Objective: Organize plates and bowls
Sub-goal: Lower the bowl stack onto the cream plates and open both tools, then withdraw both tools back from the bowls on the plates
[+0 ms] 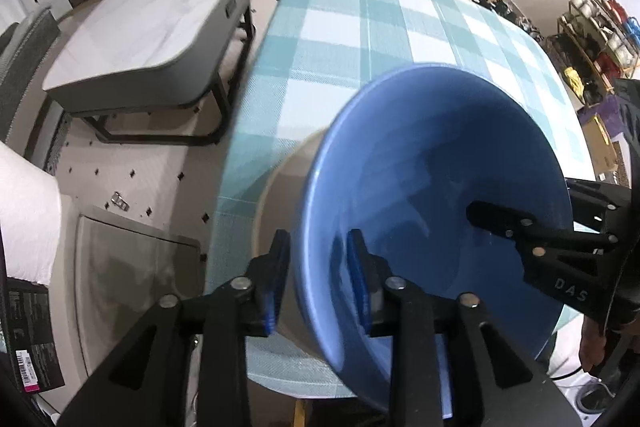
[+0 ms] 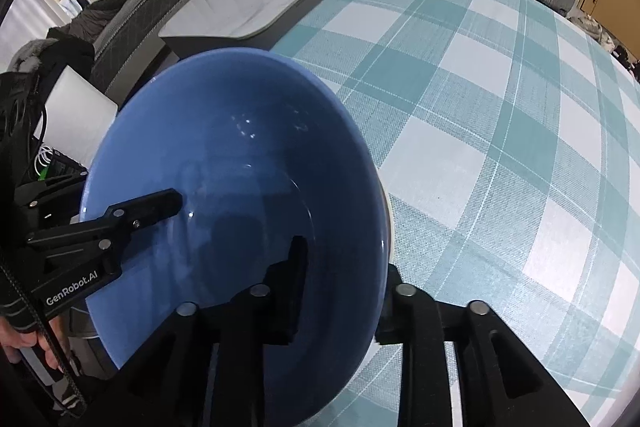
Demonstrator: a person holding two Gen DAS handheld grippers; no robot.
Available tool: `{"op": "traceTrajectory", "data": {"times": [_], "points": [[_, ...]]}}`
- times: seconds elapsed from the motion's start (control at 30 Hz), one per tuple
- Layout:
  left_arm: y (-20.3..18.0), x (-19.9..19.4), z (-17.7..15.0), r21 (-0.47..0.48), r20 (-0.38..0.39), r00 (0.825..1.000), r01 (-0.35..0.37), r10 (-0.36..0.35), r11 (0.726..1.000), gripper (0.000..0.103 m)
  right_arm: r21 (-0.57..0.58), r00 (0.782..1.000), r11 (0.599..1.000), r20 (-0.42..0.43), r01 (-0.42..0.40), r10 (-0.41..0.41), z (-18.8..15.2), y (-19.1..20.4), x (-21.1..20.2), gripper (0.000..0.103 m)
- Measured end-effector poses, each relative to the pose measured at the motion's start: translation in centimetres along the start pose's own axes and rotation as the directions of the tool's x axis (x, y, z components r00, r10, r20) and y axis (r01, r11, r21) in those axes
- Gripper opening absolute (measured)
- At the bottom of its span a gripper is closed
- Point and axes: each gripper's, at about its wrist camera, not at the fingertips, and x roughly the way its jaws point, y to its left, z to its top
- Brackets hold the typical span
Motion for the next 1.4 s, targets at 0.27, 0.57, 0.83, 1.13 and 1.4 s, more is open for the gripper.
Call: {"op": "traceTrajectory", "data": {"times": [0.27, 0.57, 0.83, 1.13, 1.4], "points": [[0.5, -1.0, -0.3, -0.028, 0.087, 0.996, -0.014, 0.017, 1.000, 0.045, -0.011, 0.990, 1.000, 0.138, 0.014, -0.012, -0.7, 0.1, -2.6, 0.070], [0.6, -3.9, -1.9, -0.072, 0.236, 0.970, -0.044, 0.060, 0.996, 0.054, -0.079, 0.955, 0.996, 0.298, 0.038, -0.013, -2.8, 1.1, -7.1, 0.073], [-0.9, -7.1, -4.3, -0.121, 0.377, 0.921, -0.055, 0.097, 0.991, 0.088, 0.013, 0.887, 0.999, 0.461, -0.035, 0.026, -6.2, 0.1, -11.4, 0.078], [-4.3, -11.7, -7.5, -0.100, 0.567, 0.816, -0.064, 0.110, 0.993, 0.103, 0.077, 0.778, 0.996, 0.627, -0.038, -0.019, -11.3, 0.2, -16.0, 0.099], [-6.2, -13.1, -9.8, -0.056, 0.640, 0.753, -0.154, 0.153, 0.987, 0.103, 0.073, 0.759, 0.995, 0.642, 0.075, -0.104, -14.6, 1.5, -17.0, 0.100]]}}
